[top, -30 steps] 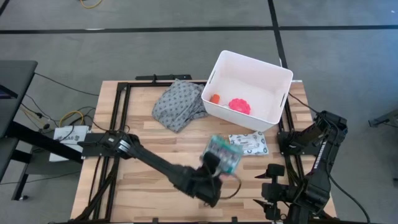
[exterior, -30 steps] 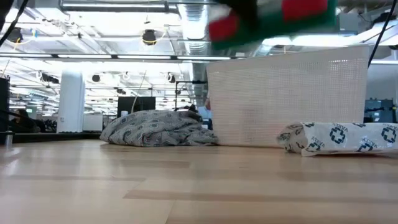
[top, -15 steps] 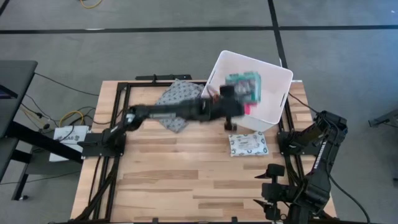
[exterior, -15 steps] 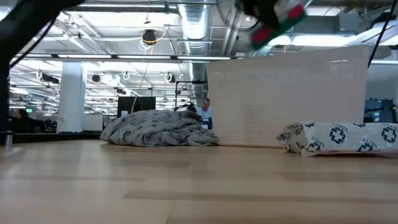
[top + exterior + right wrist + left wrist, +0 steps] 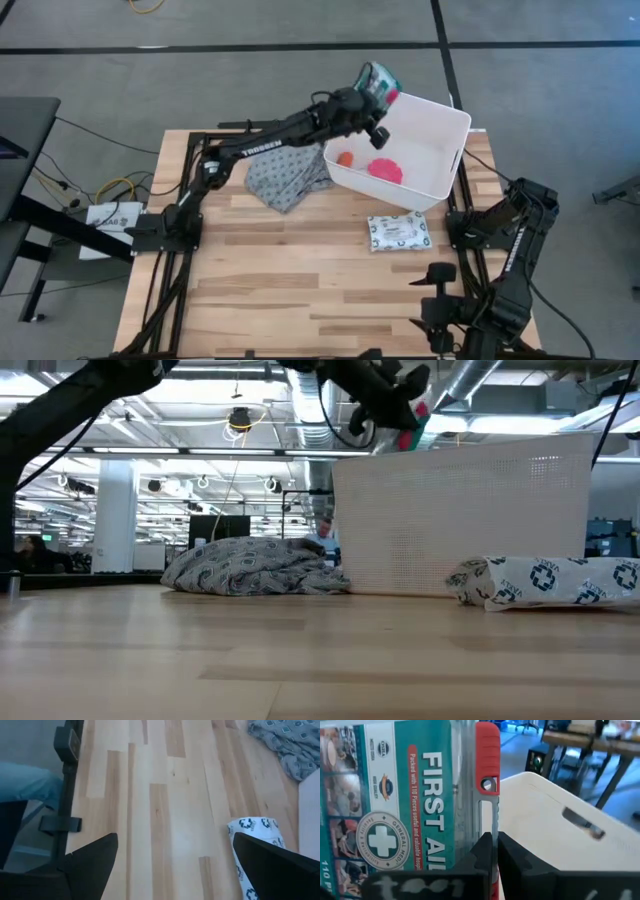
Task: Pick & place medical supplies in basket/bin
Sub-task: Put the first aid kit in the white bin
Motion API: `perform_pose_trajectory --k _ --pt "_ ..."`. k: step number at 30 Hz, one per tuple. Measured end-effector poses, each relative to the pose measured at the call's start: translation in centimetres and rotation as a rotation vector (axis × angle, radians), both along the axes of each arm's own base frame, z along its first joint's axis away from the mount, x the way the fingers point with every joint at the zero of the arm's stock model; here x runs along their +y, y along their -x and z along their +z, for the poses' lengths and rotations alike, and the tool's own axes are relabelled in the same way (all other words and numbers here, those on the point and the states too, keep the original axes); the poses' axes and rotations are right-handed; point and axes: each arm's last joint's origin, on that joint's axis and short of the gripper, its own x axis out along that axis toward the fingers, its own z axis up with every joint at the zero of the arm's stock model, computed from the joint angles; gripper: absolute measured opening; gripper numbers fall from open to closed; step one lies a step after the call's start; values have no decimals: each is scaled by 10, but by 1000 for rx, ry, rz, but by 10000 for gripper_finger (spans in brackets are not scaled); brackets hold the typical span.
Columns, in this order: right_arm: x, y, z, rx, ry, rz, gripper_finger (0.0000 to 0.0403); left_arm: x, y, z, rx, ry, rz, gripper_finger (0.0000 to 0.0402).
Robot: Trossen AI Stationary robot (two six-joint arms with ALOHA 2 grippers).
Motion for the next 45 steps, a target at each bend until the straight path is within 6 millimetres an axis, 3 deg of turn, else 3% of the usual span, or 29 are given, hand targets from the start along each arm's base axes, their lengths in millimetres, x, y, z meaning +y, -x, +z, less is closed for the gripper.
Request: perform_pose_trajectory --k 3,9,17,33,39,45 --pt "-2 1 0 10 18 0 393 12 -5 -19 19 71 -7 0" --pt "-4 2 -1 17 29 -12 392 19 -30 -81 117 116 11 0" --pt "-4 1 0 16 26 -13 392 37 -41 -124 123 177 39 22" --pt "-3 1 0 4 -2 -35 392 41 -40 -129 119 264 -27 134" --pt "-2 0 0 0 -12 -36 392 43 -34 -136 188 279 130 136" --pt "-2 0 0 2 -7 -27 392 40 -33 -138 236 325 -41 119"
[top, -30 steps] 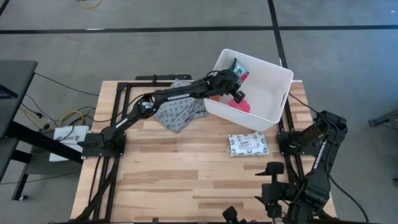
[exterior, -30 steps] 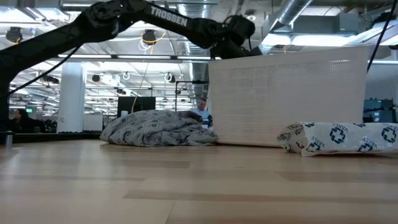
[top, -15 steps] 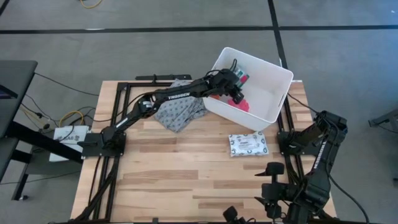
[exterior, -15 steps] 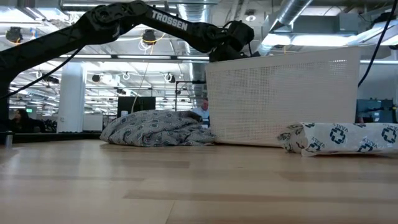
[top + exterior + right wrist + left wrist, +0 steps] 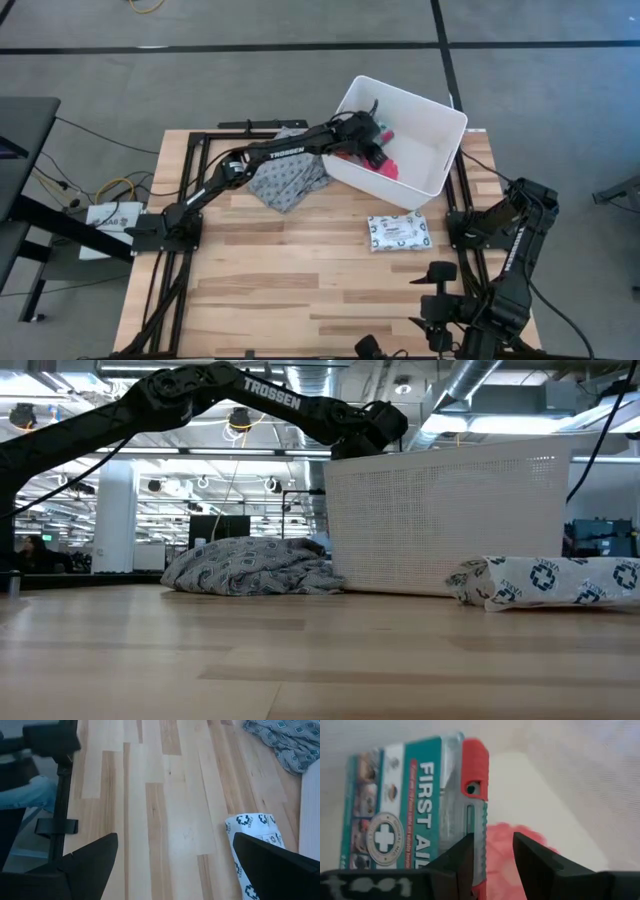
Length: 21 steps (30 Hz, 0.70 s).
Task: Pick & place medical supplies in basket/bin
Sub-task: Put the first aid kit in the white bin, then put the white bag in the white bin
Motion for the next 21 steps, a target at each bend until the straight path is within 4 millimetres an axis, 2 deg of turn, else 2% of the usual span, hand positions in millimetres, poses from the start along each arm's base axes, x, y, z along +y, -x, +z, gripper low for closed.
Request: perform_pose_trajectory --k 3,7,10,16,21 --pt "0 0 0 1 0 0 392 1 0 3 -38 49 -84 113" --pt "0 0 0 1 0 0 392 2 -2 9 -110 86 -93 106" --pt "0 0 0 1 0 0 392 -1 -4 12 -159 135 -225 103" --pt "0 0 0 1 -1 0 392 -2 -6 14 -178 103 -140 102" --pt "0 0 0 1 -1 0 392 -3 -12 31 -363 162 -256 102"
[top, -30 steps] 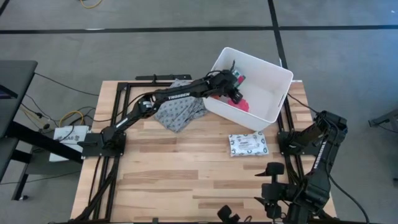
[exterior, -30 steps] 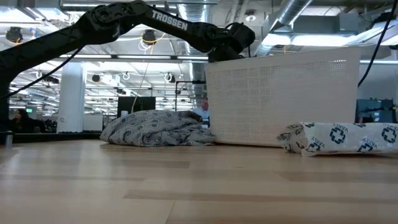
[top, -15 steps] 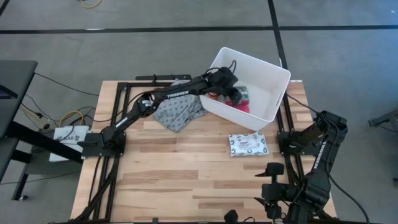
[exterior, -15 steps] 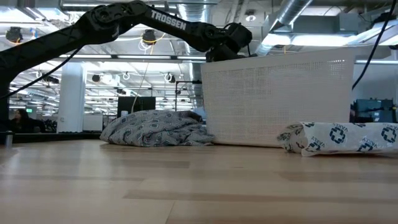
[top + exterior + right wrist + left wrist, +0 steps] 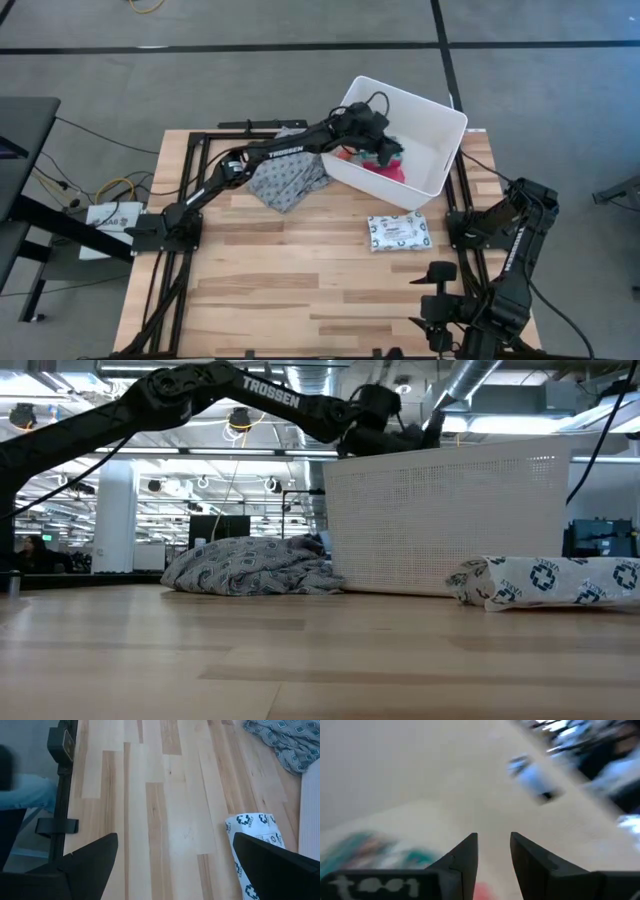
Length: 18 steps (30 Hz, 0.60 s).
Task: Pick & place medical supplies in basket/bin
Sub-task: Put the white bag in the white bin
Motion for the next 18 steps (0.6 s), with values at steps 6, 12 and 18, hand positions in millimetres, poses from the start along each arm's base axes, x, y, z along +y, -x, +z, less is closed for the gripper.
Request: perform_pose_trajectory --k 6,12,18 --pt "0 0 0 0 -1 0 392 -9 7 60 -321 52 -144 102" --pt "1 -1 0 -11 -36 -25 392 -29 30 121 -452 0 -279 102" --pt "5 -3 1 -35 -95 -41 392 -78 61 181 -528 -112 -520 102"
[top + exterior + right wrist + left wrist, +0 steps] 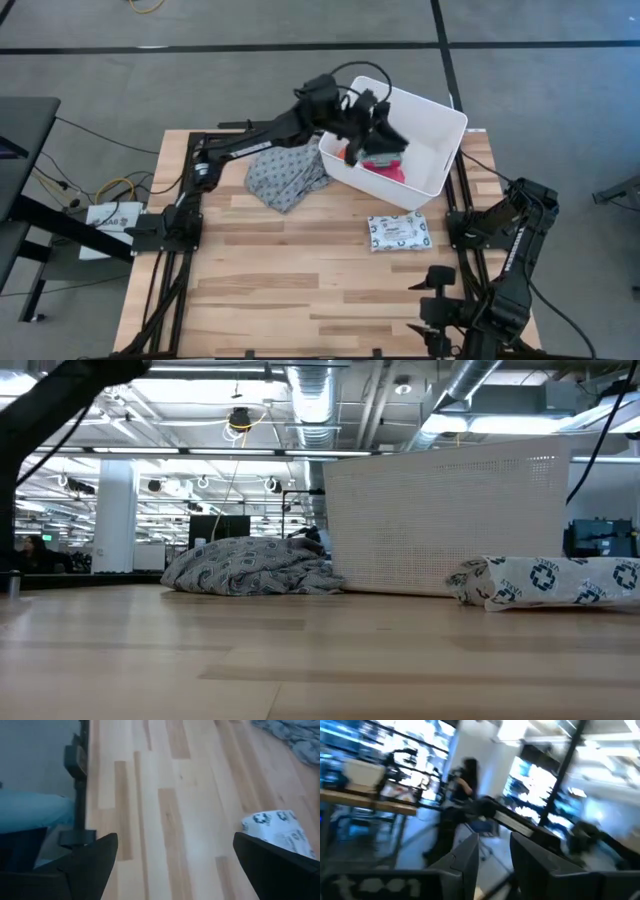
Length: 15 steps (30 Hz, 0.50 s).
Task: Pick & place medical supplies in basket/bin
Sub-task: Put the white bag in the white bin
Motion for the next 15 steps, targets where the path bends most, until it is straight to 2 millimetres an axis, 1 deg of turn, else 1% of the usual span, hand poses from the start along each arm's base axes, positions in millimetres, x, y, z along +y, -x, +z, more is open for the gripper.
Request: perform_pose_trajectory --k 2,4,6,8,10,12,15 --pt "3 -1 1 -12 -15 16 392 -17 7 8 28 -61 -40 102" --pt "5 -3 1 -24 -30 35 392 -34 15 12 70 -137 -43 102" --pt "8 -4 2 -36 -44 50 393 -52 26 15 141 -222 0 102" --pt "10 -5 3 -47 -60 59 392 -70 37 15 231 -334 95 102" --pt "12 -6 3 -58 -80 60 392 -88 47 9 363 -461 192 102" --pt "13 -7 4 -66 -98 60 392 -105 52 -2 516 -559 286 102" --pt "14 -7 5 -71 -107 60 393 -127 57 -16 693 -603 399 102"
